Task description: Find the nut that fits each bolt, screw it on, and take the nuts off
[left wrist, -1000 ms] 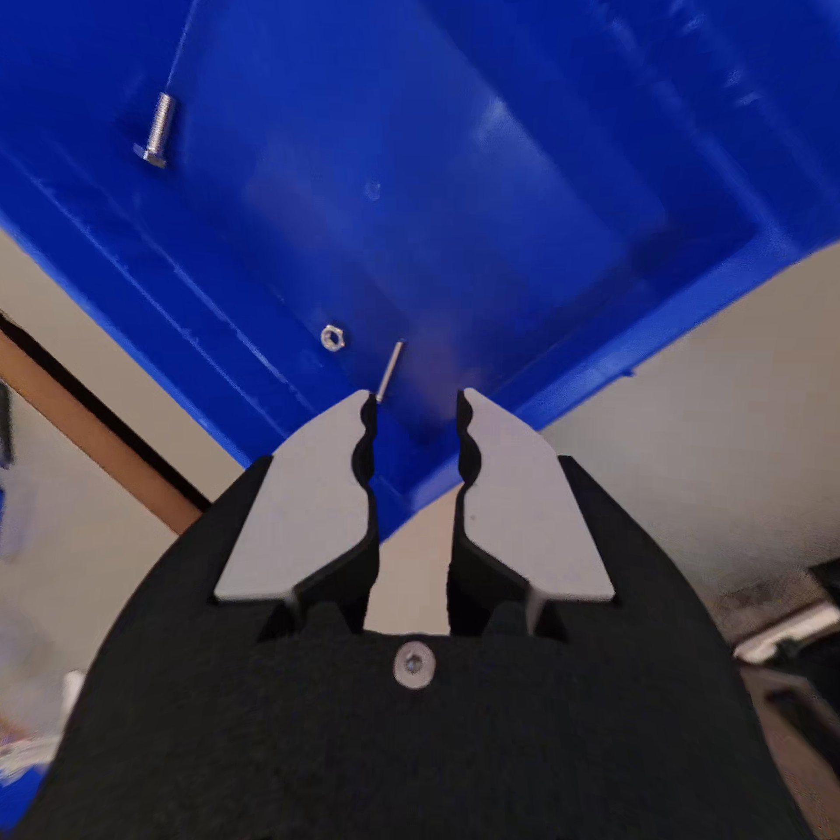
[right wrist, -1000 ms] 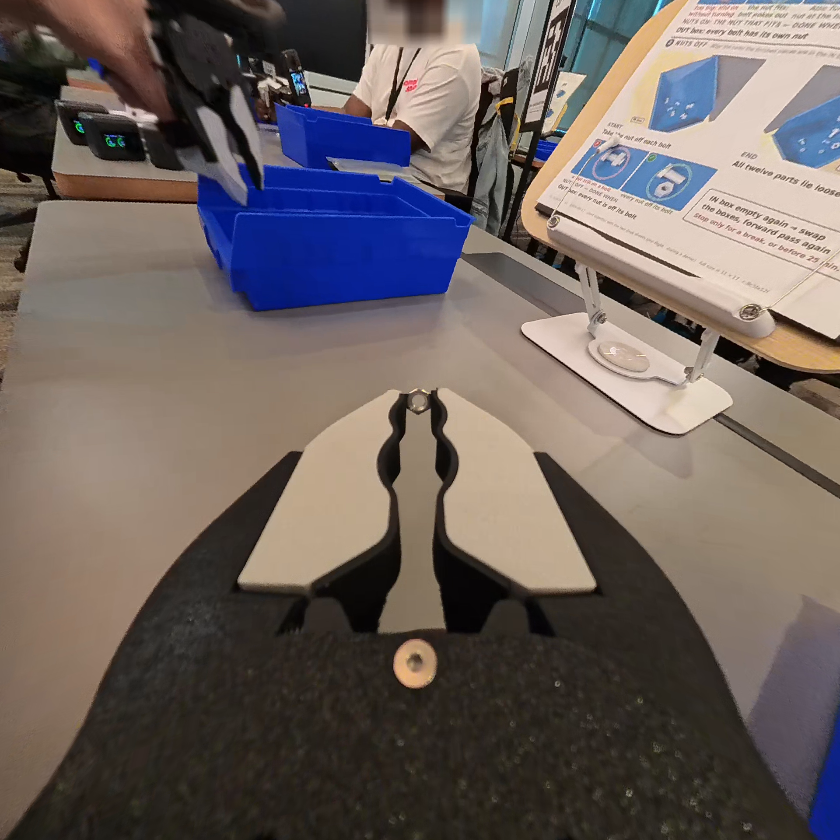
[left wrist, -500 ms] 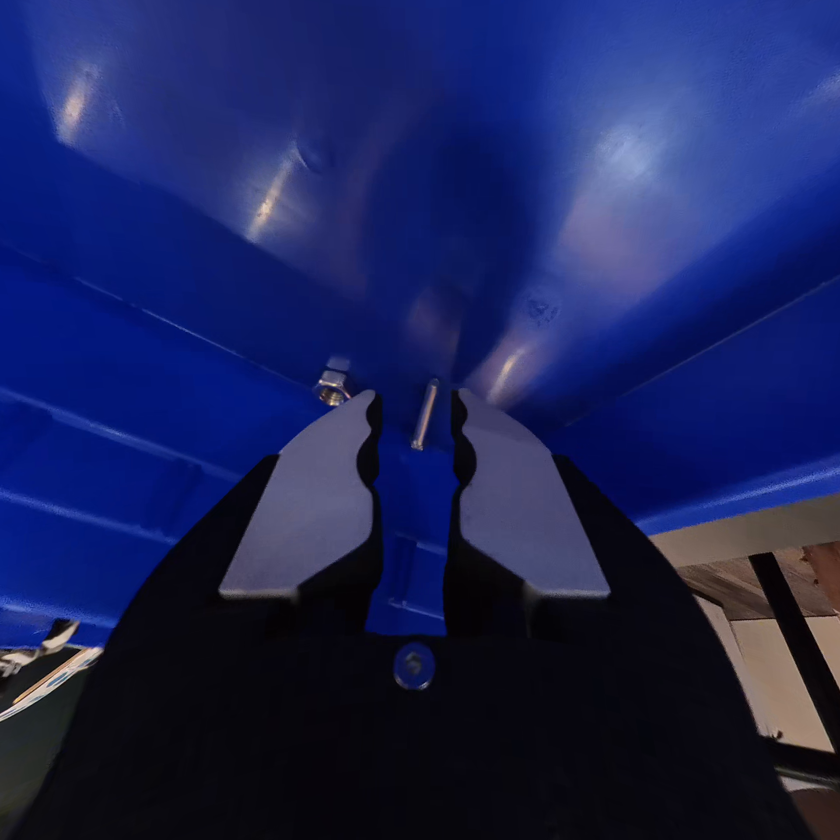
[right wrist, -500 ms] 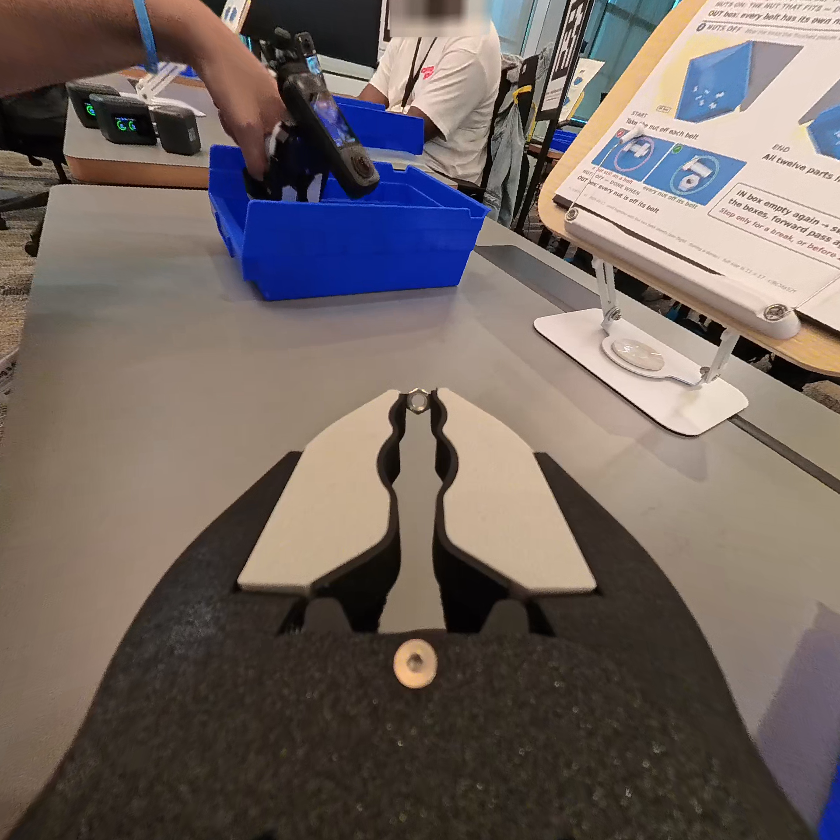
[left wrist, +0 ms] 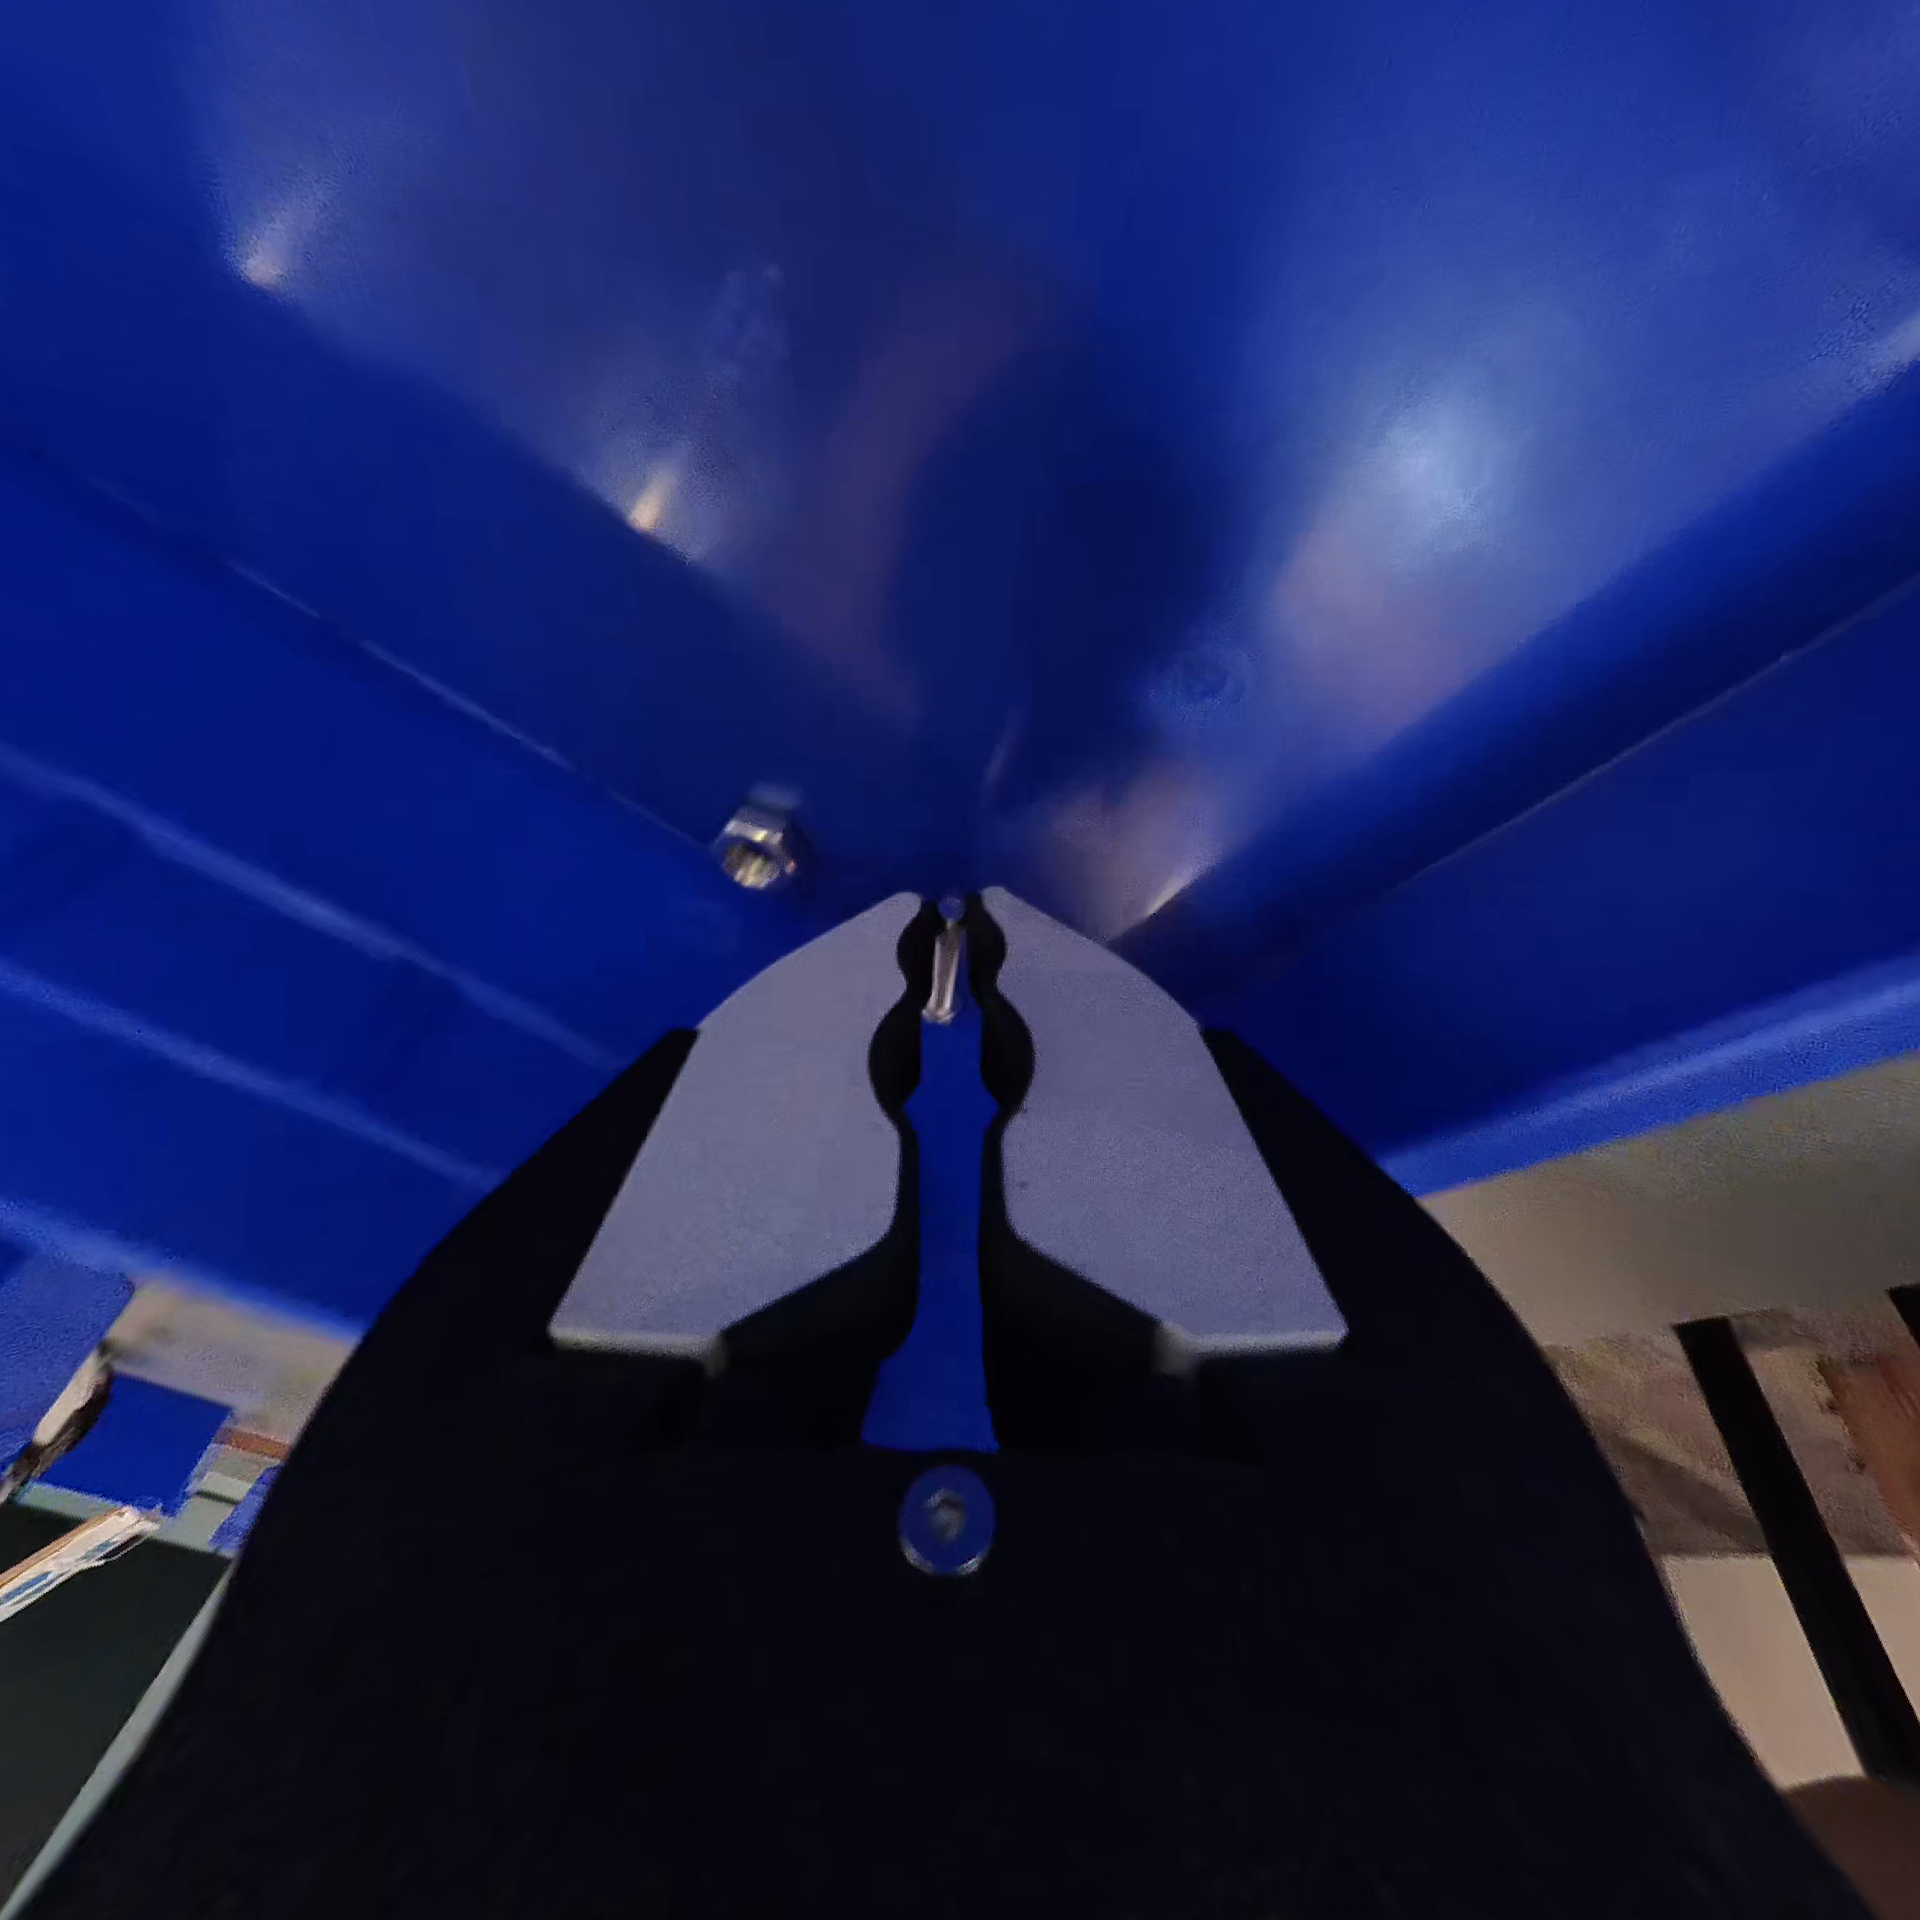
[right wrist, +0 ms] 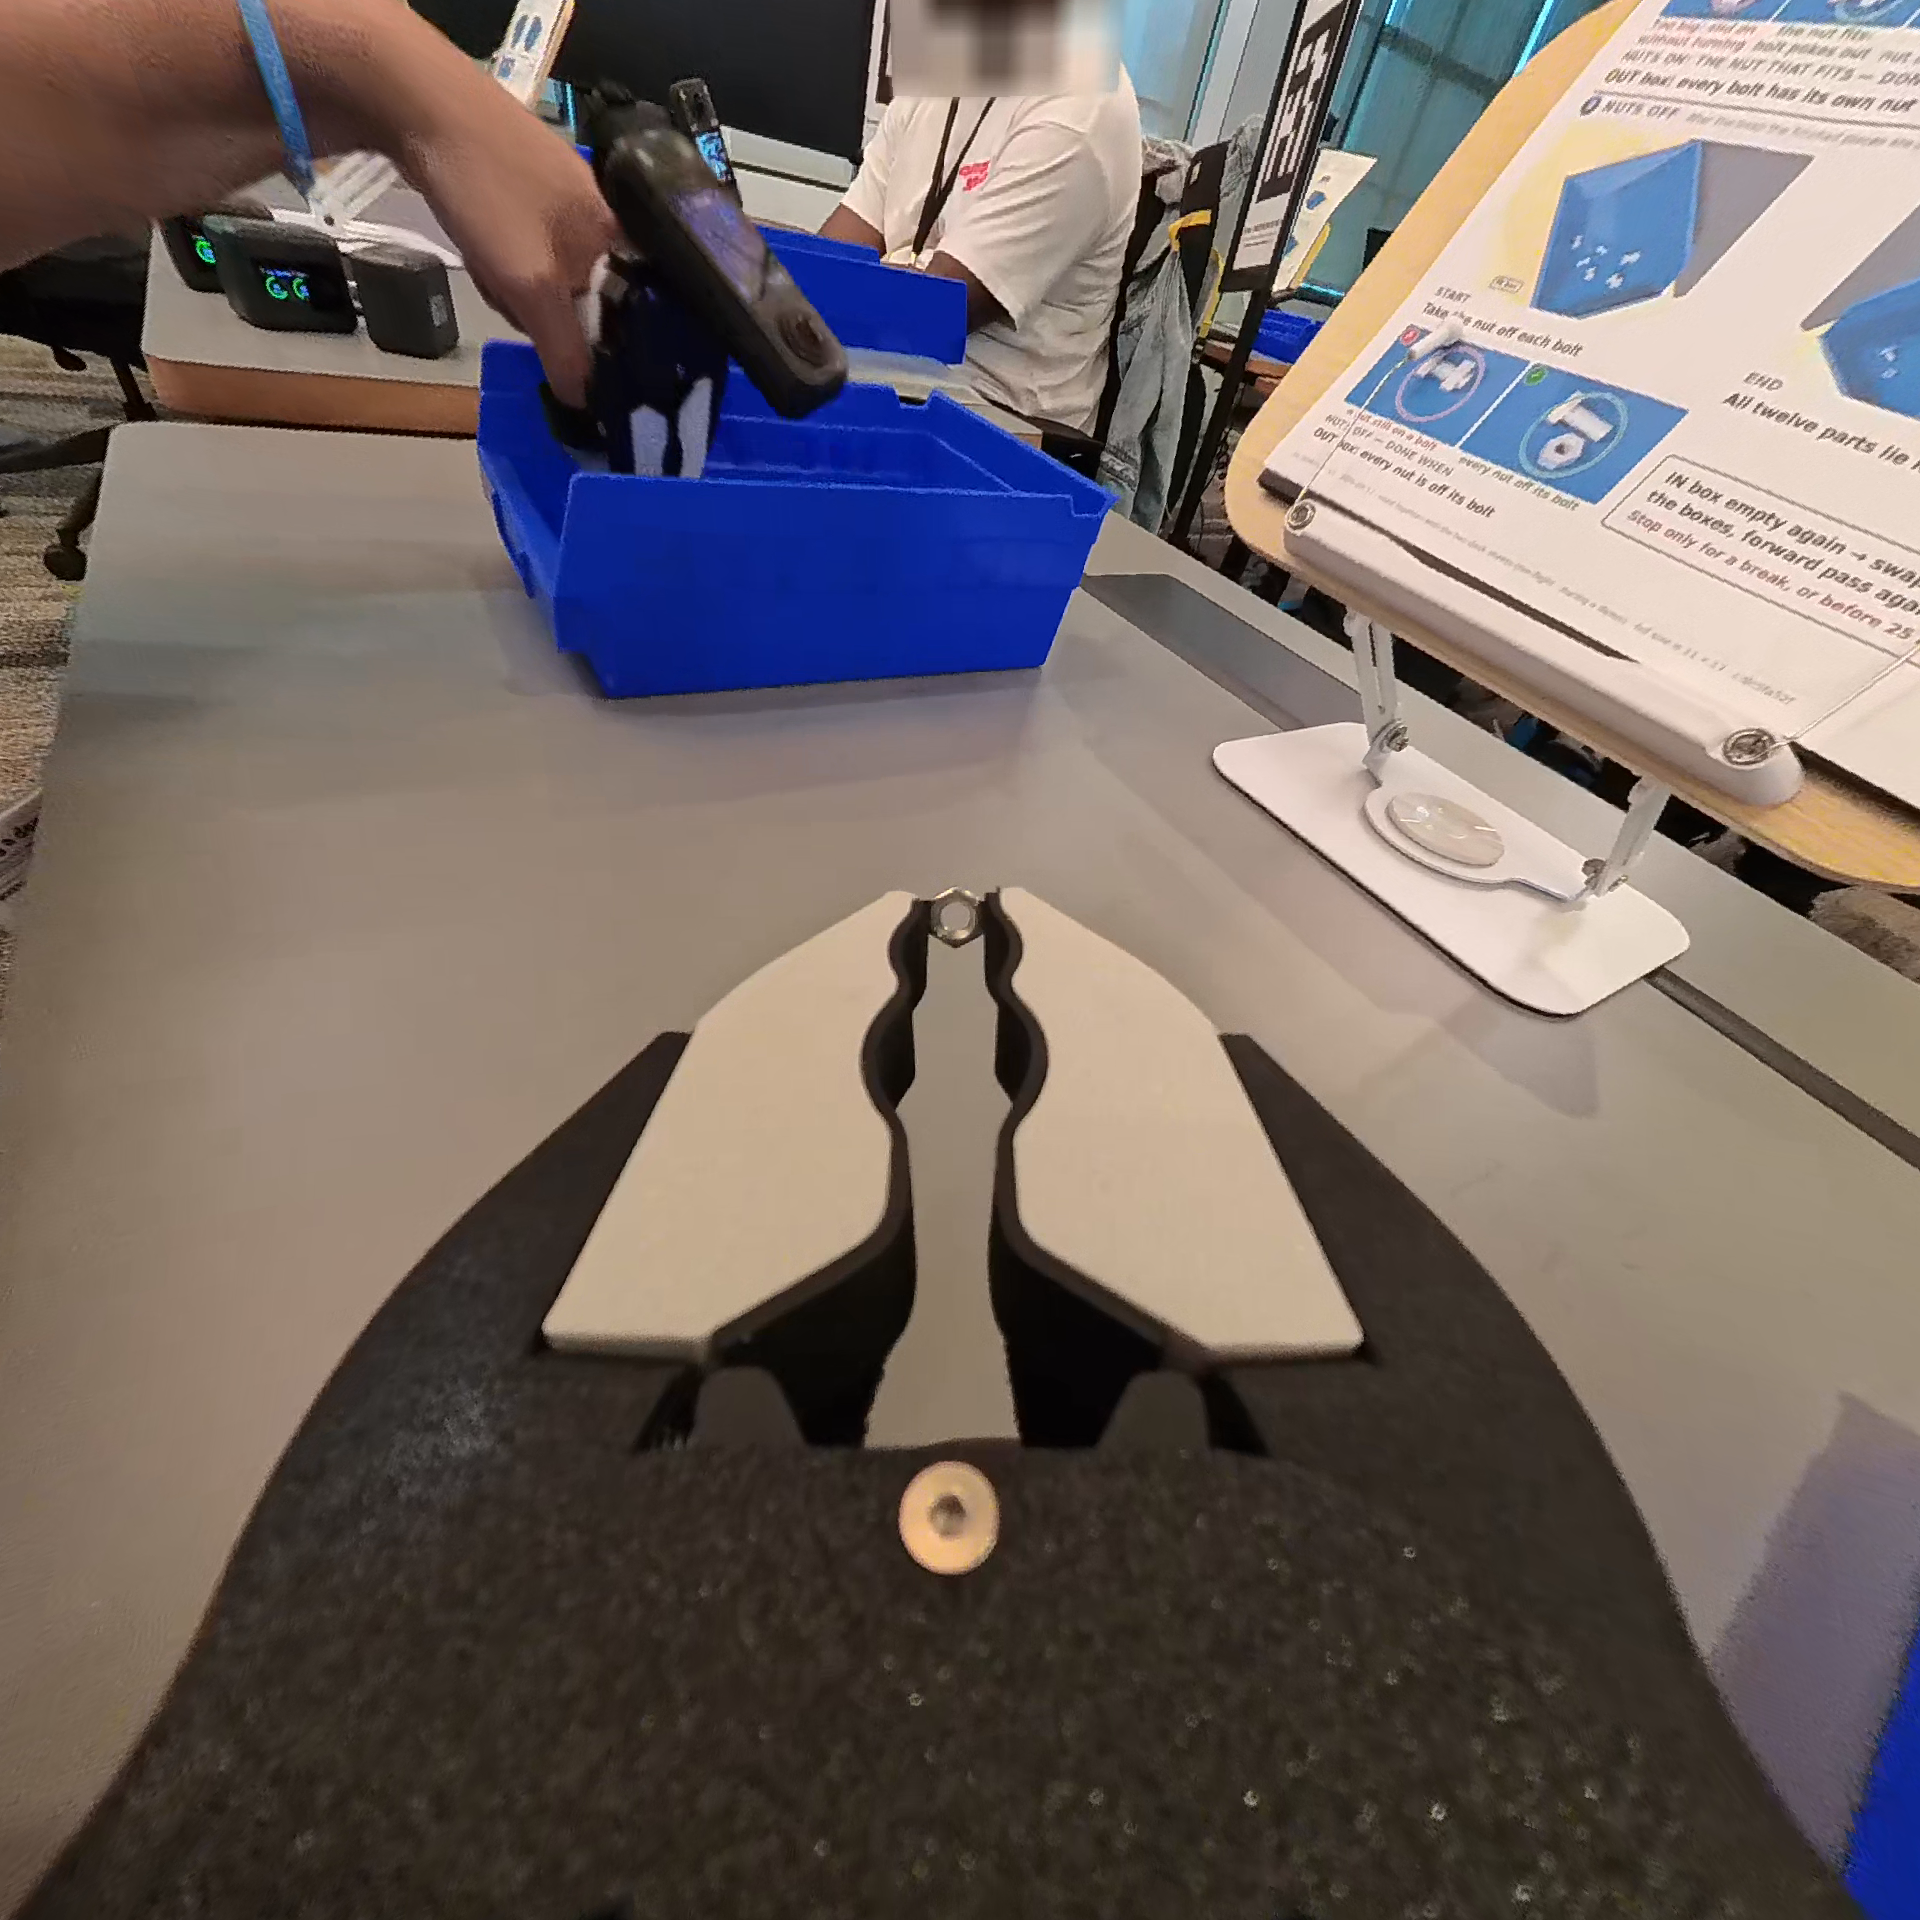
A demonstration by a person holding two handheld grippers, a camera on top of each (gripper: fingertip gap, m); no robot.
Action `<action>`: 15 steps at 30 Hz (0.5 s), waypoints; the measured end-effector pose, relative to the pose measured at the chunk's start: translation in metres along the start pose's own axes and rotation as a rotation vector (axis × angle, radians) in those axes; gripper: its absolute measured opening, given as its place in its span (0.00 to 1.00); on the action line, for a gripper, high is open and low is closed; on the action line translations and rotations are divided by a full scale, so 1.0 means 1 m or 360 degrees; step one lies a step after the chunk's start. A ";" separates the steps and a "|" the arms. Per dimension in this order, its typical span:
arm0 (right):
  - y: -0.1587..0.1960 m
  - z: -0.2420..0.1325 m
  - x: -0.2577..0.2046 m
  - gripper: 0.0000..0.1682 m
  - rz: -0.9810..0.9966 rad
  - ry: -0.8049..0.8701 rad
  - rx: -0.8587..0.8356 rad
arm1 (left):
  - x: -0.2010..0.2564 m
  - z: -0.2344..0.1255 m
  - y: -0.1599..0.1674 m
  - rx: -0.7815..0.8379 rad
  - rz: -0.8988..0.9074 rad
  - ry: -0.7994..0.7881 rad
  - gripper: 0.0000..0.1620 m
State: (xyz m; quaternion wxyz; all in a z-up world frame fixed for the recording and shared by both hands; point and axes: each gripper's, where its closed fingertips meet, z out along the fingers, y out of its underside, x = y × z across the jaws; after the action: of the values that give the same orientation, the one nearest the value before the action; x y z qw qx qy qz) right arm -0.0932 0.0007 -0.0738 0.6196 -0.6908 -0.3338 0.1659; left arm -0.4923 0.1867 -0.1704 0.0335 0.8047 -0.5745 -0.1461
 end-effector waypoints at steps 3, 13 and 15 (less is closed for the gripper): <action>-0.002 -0.003 0.003 0.06 -0.0010 0.0017 -0.0004 | -0.007 -0.039 0.002 0.0182 -0.0063 -0.0036 0.03; -0.003 -0.010 0.013 0.06 0.0024 0.0060 -0.0046 | 0.072 -0.180 -0.078 0.0751 0.0403 -0.0044 0.03; -0.003 -0.010 0.013 0.06 0.0028 0.0061 -0.0054 | 0.101 -0.190 -0.107 0.0796 0.0553 -0.0007 0.03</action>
State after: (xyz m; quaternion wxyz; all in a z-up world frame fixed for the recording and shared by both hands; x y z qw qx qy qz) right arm -0.0780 0.0023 -0.0671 0.6125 -0.7072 -0.3185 0.1525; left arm -0.3125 0.1068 -0.0327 -0.1424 0.6774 -0.7217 0.0061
